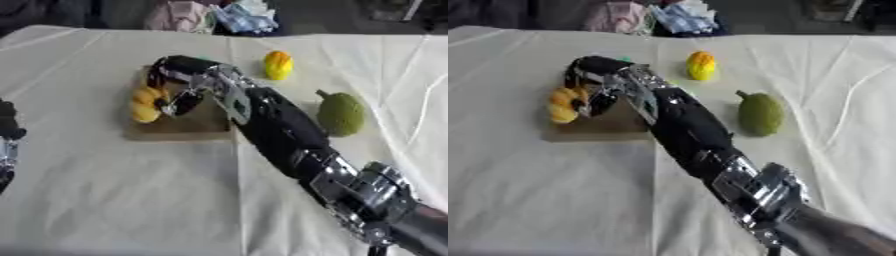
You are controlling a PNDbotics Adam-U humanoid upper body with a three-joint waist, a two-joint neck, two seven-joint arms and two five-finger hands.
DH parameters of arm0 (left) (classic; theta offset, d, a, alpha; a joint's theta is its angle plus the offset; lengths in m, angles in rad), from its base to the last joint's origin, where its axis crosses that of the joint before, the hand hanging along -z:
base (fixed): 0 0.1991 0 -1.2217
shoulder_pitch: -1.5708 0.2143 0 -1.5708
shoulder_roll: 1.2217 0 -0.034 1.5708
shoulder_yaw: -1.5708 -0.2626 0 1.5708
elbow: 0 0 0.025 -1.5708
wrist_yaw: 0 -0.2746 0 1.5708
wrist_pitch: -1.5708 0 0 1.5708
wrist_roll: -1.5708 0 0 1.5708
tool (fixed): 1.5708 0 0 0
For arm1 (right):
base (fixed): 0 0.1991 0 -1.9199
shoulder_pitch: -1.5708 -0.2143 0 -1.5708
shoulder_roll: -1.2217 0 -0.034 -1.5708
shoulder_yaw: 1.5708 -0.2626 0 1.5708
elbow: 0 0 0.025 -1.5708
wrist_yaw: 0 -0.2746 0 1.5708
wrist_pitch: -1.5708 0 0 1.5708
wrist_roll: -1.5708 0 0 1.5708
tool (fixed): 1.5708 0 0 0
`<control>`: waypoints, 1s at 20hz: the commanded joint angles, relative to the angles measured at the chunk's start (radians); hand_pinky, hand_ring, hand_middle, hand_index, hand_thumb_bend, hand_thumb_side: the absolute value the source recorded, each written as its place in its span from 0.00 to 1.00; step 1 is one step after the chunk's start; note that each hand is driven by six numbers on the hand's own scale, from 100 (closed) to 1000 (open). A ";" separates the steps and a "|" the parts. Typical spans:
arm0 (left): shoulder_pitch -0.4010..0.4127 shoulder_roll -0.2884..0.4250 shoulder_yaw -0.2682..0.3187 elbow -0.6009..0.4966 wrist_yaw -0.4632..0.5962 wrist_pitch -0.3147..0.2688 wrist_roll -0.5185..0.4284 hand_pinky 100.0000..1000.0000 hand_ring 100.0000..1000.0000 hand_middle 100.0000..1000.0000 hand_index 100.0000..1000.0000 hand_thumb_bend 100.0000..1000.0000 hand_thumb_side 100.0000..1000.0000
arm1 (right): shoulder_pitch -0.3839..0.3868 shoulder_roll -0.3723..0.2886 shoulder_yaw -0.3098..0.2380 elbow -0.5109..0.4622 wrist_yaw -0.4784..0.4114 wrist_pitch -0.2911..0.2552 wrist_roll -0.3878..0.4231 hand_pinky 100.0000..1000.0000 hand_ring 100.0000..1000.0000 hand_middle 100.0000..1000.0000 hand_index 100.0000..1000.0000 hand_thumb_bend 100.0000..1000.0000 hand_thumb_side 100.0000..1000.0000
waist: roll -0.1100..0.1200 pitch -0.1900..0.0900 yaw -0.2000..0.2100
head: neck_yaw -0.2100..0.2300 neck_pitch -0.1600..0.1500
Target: Pick up objects on the table and place them in the box.
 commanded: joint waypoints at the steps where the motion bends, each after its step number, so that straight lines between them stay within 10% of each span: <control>1: -0.013 0.010 0.000 -0.023 -0.001 -0.002 -0.003 0.70 0.81 0.70 0.78 0.12 0.30 | -0.017 0.005 -0.003 -0.004 0.030 -0.009 -0.017 0.73 0.71 0.67 0.75 0.00 0.26 | 0.007 -0.001 0.000 | 0.000 -0.007; 9: -0.012 0.010 0.001 -0.023 -0.004 -0.003 -0.005 0.70 0.81 0.70 0.78 0.12 0.30 | -0.018 0.004 0.012 -0.033 0.103 -0.027 -0.040 0.75 0.74 0.71 0.88 0.13 0.45 | 0.005 -0.003 -0.002 | 0.004 -0.008; 20: -0.002 0.015 0.005 -0.020 -0.011 -0.002 -0.006 0.70 0.81 0.70 0.78 0.14 0.31 | -0.062 -0.098 0.006 -0.133 -0.035 -0.026 0.045 0.76 0.75 0.74 0.91 0.02 0.38 | 0.001 -0.012 -0.025 | 0.011 -0.008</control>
